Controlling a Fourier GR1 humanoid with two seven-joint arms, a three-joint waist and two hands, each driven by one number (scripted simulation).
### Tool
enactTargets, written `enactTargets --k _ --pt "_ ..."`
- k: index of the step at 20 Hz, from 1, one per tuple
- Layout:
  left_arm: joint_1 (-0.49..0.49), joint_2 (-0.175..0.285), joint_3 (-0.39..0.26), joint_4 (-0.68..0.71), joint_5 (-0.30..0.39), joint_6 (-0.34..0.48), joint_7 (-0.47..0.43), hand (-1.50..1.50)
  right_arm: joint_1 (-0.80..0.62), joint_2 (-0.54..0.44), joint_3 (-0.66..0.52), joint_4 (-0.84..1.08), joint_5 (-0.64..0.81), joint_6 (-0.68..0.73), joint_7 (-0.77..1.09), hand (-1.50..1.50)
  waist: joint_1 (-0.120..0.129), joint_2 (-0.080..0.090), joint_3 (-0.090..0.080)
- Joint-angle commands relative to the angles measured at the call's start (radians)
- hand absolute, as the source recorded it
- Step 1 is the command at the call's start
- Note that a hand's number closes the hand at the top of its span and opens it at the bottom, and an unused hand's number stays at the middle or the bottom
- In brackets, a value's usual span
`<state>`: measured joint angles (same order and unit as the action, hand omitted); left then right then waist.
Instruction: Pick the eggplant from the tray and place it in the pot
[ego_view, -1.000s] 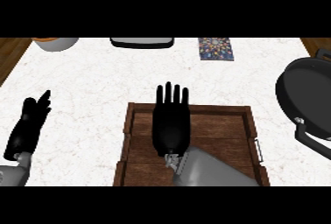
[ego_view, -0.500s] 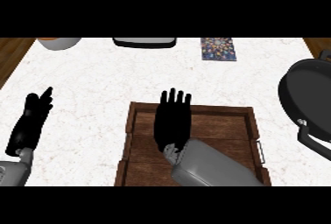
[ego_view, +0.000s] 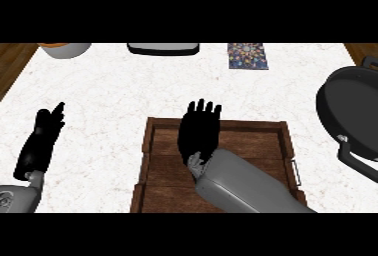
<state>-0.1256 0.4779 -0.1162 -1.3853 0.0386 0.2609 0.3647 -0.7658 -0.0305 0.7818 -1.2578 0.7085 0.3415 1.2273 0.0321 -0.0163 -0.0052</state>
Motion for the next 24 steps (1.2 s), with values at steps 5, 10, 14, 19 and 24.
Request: enactTargets --k 5,10,14,19,24 --pt "-0.020 0.023 0.033 0.006 0.001 -0.003 0.020 0.00 -0.017 0.029 0.032 0.054 -0.026 0.057 0.259 -1.50 -0.012 0.006 0.002" --pt "-0.021 -0.003 0.010 0.017 -0.010 -0.011 0.004 0.00 -0.073 0.029 0.035 0.098 -0.058 0.035 0.259 -1.50 0.002 0.011 0.002" --pt "-0.020 0.016 0.032 0.005 -0.002 -0.020 0.008 0.00 -0.065 0.029 0.042 0.143 -0.042 0.035 0.259 -1.50 -0.003 0.009 0.002" --pt "-0.013 0.012 0.042 0.021 -0.008 -0.013 -0.010 0.00 -0.038 0.029 0.027 0.176 -0.063 0.039 0.259 -1.50 -0.009 0.009 0.002" --pt "0.000 0.017 0.053 0.022 0.013 -0.043 -0.018 0.00 -0.001 0.029 0.063 0.180 -0.062 -0.011 0.260 -1.50 -0.007 0.008 0.002"
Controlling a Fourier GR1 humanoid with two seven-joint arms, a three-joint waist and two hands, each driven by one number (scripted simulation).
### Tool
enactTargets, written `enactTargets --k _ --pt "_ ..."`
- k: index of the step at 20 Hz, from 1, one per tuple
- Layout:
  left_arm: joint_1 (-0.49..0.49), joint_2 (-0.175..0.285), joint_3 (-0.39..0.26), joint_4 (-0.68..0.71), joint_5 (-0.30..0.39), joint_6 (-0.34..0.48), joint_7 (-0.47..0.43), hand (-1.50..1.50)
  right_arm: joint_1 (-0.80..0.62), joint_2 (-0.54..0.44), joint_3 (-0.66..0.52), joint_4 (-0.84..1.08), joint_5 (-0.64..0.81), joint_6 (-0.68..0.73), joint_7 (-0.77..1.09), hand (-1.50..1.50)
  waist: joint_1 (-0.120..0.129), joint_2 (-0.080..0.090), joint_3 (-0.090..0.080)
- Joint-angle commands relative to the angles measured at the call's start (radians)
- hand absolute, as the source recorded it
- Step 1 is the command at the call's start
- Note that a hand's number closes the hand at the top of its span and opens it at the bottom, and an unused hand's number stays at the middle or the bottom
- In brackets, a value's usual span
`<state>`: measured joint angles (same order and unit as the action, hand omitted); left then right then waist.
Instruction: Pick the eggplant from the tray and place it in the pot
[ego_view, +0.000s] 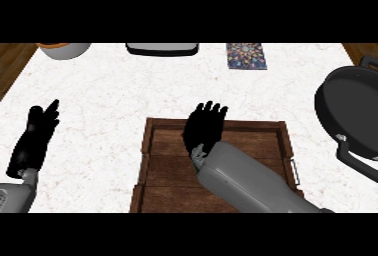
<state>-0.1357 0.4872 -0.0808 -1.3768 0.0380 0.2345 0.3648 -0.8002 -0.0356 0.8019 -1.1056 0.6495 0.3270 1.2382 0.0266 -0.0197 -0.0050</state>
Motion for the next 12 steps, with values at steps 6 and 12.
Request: enactTargets --k 6,12 --pt "-0.017 -0.029 -0.010 0.005 -0.027 0.023 0.011 0.00 0.023 0.034 0.026 0.063 -0.024 -0.028 0.249 -1.50 -0.008 0.015 0.003" --pt "0.021 -0.026 0.002 -0.006 -0.015 0.003 -0.006 0.00 0.001 0.034 0.027 0.083 -0.043 -0.047 0.249 -1.50 0.004 0.017 0.003"
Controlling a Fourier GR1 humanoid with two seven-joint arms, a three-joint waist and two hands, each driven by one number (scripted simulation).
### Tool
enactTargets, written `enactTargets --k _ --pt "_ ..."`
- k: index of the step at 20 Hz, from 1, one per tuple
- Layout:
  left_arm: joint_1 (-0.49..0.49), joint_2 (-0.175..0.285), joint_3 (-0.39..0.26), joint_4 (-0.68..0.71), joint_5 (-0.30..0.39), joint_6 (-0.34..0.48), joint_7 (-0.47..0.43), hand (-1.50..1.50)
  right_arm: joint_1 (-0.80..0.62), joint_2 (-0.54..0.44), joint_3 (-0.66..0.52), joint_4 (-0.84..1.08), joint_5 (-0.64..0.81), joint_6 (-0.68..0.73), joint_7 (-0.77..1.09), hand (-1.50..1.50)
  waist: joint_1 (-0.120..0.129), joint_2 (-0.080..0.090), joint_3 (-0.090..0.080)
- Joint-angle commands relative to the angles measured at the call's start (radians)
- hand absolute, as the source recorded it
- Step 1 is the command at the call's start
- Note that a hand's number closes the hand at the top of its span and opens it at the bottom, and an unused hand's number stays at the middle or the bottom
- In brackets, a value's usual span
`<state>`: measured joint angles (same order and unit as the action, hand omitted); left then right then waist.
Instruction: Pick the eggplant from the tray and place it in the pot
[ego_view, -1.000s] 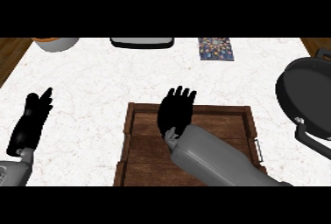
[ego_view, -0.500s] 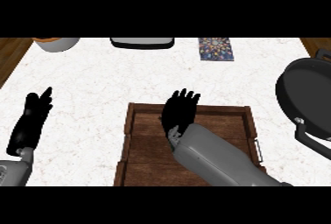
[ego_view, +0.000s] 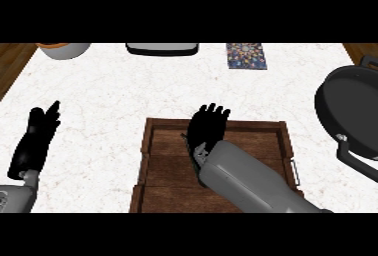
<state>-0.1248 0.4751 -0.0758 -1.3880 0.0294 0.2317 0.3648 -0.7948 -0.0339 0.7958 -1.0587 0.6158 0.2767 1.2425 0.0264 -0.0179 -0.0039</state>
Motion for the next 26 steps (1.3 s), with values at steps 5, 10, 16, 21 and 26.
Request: enactTargets --k 5,10,16,21,26 --pt "-0.019 -0.015 0.016 0.036 -0.011 0.010 -0.010 0.00 0.037 0.032 0.063 0.019 -0.017 -0.018 0.245 1.50 -0.013 0.015 0.002" --pt "-0.027 -0.003 0.011 0.000 -0.005 -0.029 0.020 0.00 -0.038 0.032 0.118 0.056 0.008 -0.044 0.226 1.50 0.007 0.019 0.003" --pt "-0.008 -0.044 0.004 0.022 -0.045 0.014 -0.014 0.00 -0.074 0.032 0.176 0.093 0.052 -0.015 0.151 1.50 -0.001 0.019 0.003" --pt "0.028 -0.003 0.059 -0.023 -0.007 -0.008 0.019 0.00 0.032 -0.121 0.174 -0.054 0.098 -0.065 0.085 1.50 -0.040 0.008 0.004" --pt "0.074 -0.006 0.086 0.014 -0.016 0.043 0.019 0.00 0.136 -0.498 -0.071 -0.103 -0.028 -0.208 -0.264 1.50 -0.221 -0.016 0.023"
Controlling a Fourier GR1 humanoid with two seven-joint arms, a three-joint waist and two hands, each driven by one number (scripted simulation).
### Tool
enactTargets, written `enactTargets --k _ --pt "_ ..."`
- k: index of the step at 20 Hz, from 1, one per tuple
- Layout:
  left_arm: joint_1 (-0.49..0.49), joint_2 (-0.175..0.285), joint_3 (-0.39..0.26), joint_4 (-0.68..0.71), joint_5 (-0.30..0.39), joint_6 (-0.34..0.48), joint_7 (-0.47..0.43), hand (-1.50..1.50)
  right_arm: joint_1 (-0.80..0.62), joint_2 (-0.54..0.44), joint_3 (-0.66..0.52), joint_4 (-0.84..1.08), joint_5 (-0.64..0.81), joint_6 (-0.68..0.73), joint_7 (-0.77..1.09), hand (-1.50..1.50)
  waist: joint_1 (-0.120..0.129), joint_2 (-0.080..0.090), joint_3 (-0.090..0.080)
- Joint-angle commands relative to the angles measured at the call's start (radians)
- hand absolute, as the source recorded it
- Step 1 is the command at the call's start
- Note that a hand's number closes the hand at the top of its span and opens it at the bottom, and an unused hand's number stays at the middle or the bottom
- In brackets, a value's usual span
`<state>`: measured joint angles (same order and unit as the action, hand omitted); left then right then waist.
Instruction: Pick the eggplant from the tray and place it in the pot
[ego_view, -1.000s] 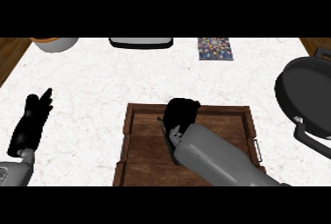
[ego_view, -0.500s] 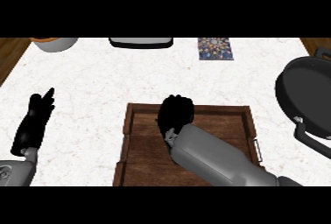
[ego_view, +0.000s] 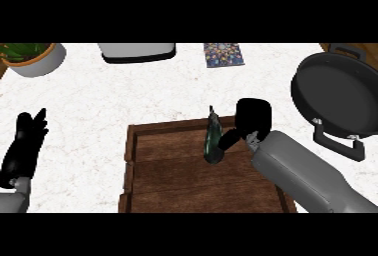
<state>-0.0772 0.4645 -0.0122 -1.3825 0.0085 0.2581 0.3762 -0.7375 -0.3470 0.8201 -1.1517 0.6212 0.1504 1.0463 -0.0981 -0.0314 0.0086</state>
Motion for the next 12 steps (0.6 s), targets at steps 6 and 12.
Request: enactTargets --k 6,12 --pt "0.084 0.016 0.067 -0.002 0.023 0.035 -0.002 0.00 0.191 -0.538 -0.269 -0.015 -0.087 -0.219 -0.370 1.50 -0.114 -0.009 0.006" --pt "0.132 0.021 0.070 -0.027 0.030 0.023 -0.012 0.00 0.243 -0.740 -0.507 -0.057 -0.226 -0.403 -0.695 1.50 -0.108 -0.019 0.007"
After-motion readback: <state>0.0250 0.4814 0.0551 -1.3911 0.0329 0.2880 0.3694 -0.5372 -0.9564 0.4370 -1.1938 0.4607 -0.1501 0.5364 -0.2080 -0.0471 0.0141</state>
